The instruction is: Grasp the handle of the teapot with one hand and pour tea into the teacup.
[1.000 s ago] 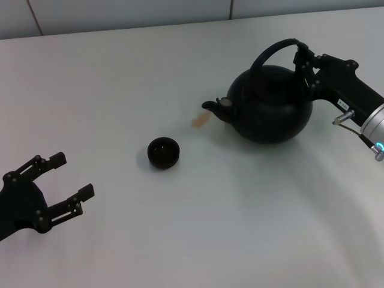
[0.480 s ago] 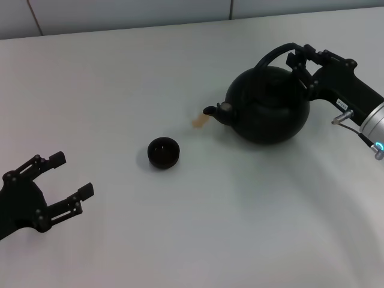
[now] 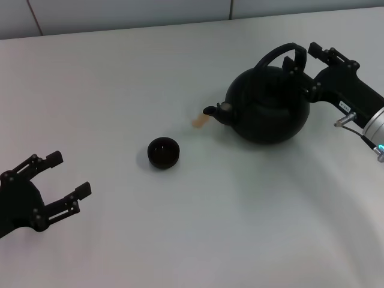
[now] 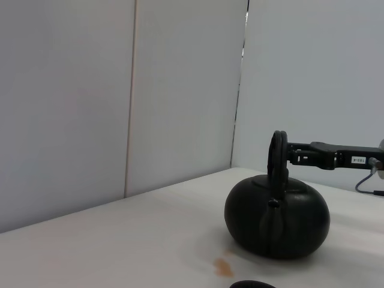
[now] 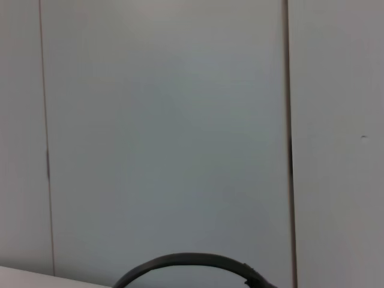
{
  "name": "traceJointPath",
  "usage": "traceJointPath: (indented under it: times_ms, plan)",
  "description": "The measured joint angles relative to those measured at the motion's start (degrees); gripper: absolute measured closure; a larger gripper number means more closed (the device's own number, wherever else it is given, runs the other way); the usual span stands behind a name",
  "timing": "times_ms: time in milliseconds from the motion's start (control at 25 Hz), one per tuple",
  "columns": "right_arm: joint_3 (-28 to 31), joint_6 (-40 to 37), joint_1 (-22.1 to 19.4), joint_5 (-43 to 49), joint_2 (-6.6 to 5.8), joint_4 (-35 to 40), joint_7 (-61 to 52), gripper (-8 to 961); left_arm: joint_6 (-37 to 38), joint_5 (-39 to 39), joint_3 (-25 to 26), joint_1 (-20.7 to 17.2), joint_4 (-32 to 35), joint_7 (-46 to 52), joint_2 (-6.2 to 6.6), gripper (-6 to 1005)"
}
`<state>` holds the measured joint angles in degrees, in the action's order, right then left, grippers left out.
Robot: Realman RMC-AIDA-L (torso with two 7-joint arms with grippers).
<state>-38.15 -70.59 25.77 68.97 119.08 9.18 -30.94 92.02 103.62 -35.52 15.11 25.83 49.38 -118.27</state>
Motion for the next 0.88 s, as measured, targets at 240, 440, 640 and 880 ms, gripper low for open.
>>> traceJointPath:
  times_ms: [240, 440, 640, 880]
  plan:
    - [0.1, -7.0, -4.4, 0.4, -0.03, 0.3, 0.0, 315, 0.3, 0.0, 0.1, -0.2, 0.0, -0.1, 0.09, 136]
    - [1.5, -13.4, -10.5, -0.1, -0.07, 0.8, -0.4, 314, 0.4, 0.1, 0.1, -0.4, -0.1, -0.4, 0.08, 135]
    - [2.8, -14.4, -12.2, -0.1, -0.04, 0.5, -1.3, 314, 0.0, 0.3, -0.2, -0.3, -0.5, -0.5, 0.06, 135]
    - [0.7, -20.8, -12.3, 5.0, -1.33, 3.4, -5.9, 314, 1.5, 0.4, -0.4, 0.0, -0.4, -0.4, 0.29, 135]
